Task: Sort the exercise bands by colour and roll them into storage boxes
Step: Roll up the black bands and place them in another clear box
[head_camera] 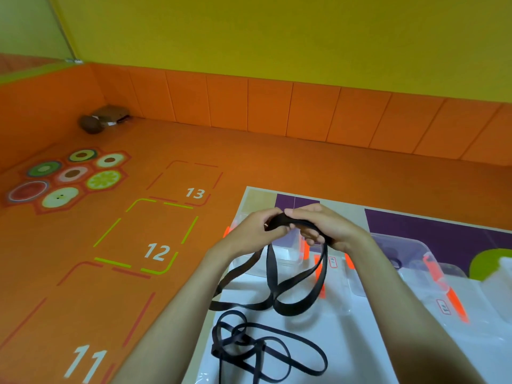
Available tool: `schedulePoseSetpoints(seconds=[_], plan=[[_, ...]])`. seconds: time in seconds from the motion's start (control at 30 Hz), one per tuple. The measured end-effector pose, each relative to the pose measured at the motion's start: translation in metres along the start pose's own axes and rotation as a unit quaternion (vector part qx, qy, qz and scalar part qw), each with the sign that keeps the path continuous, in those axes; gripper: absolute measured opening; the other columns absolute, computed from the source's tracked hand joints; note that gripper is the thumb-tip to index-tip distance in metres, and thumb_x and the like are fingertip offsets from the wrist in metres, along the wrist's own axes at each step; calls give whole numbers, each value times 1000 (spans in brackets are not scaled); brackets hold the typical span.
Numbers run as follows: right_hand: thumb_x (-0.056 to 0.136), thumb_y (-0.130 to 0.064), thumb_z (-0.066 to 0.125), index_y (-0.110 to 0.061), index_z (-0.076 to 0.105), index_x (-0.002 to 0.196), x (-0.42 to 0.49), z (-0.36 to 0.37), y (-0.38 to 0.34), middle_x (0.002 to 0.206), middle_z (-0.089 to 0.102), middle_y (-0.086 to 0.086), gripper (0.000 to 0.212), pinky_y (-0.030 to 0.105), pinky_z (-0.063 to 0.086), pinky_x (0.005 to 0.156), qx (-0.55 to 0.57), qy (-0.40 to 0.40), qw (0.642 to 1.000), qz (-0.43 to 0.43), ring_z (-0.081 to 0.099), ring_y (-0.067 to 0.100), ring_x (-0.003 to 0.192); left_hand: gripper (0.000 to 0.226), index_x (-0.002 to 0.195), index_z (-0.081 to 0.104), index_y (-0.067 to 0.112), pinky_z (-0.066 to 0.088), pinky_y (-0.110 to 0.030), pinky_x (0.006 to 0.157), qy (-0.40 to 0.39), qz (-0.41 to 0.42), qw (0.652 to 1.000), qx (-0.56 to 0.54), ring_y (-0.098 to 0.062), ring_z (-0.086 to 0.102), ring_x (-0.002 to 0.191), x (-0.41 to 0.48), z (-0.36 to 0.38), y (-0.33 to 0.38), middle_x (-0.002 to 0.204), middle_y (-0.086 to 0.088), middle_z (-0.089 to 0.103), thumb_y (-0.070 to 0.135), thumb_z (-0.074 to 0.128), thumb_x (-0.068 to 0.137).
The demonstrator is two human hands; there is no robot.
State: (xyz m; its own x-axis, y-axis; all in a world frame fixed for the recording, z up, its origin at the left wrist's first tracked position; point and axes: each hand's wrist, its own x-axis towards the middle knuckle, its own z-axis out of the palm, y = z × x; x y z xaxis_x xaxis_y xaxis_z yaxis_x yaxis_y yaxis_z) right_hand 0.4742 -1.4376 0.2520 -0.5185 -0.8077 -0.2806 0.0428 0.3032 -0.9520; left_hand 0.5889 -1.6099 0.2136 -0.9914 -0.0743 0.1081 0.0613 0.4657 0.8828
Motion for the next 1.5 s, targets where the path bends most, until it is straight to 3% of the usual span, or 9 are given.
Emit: schedulePoseSetpoints(seconds=[0.27,0.43,0.73,0.93,1.13,1.23,1.33,1.43,1.5], plan=[[99,-40,66,-12,72,81,4,2,2,45,34,4,34,24,40,48,13,-8,999,-29,29,13,37,4,98,67,18,41,-33,64,38,-39,998,15,-10,49,66,-3,-4,-9,72,11,52,21,66,101],[90,-33,82,-19,72,112,1,-1,3,61,50,3,28,27,44,52,-89,-51,993,-59,46,17,50,38,70,42,24,27,-23,56,131,-20,991,4,-10,35,58,0,-23,12,59,15,37,3,58,98],[87,-20,77,-27,68,98,10,-11,57,92,73,-7,15,47,57,97,-247,35,963,-104,71,9,92,32,71,43,18,27,-33,58,207,9,976,60,-10,34,57,2,-60,24,61,7,38,5,63,93],[88,-19,82,-20,73,107,6,-15,70,107,71,-26,20,27,50,95,-165,38,982,-90,72,5,100,35,70,41,16,27,-30,56,241,-11,969,51,-9,32,55,0,-70,13,61,7,37,6,64,95],[101,-22,66,-2,69,120,-7,-36,81,88,61,9,28,24,53,82,-37,-45,998,-10,65,16,83,37,70,38,16,24,-32,54,270,-57,961,-6,-15,29,55,-2,-78,-1,64,-2,34,9,62,97],[106,-27,58,4,60,133,-6,-46,88,97,59,9,40,38,51,94,14,-81,996,22,61,28,99,36,71,40,15,26,-31,53,272,-70,960,-9,-12,30,52,-2,-79,-6,63,-1,35,10,63,98],[108,-18,52,-7,61,141,-7,-55,92,110,59,12,36,37,52,99,53,-119,990,60,59,25,110,37,70,39,16,26,-30,54,273,-74,959,-8,-11,30,52,-1,-79,-8,61,3,35,8,62,98],[106,-18,59,-11,67,137,-7,-61,94,115,64,14,33,39,52,101,13,-130,987,97,62,21,113,37,69,40,17,27,-31,55,263,-73,962,-2,-12,32,53,-1,-80,-8,62,2,37,6,63,96],[97,-37,72,-8,72,123,-4,-63,96,118,66,20,39,45,48,104,-33,-127,985,115,61,25,113,36,69,41,17,27,-31,55,251,-70,965,2,-13,32,53,-1,-80,-7,63,-1,38,4,63,95]])
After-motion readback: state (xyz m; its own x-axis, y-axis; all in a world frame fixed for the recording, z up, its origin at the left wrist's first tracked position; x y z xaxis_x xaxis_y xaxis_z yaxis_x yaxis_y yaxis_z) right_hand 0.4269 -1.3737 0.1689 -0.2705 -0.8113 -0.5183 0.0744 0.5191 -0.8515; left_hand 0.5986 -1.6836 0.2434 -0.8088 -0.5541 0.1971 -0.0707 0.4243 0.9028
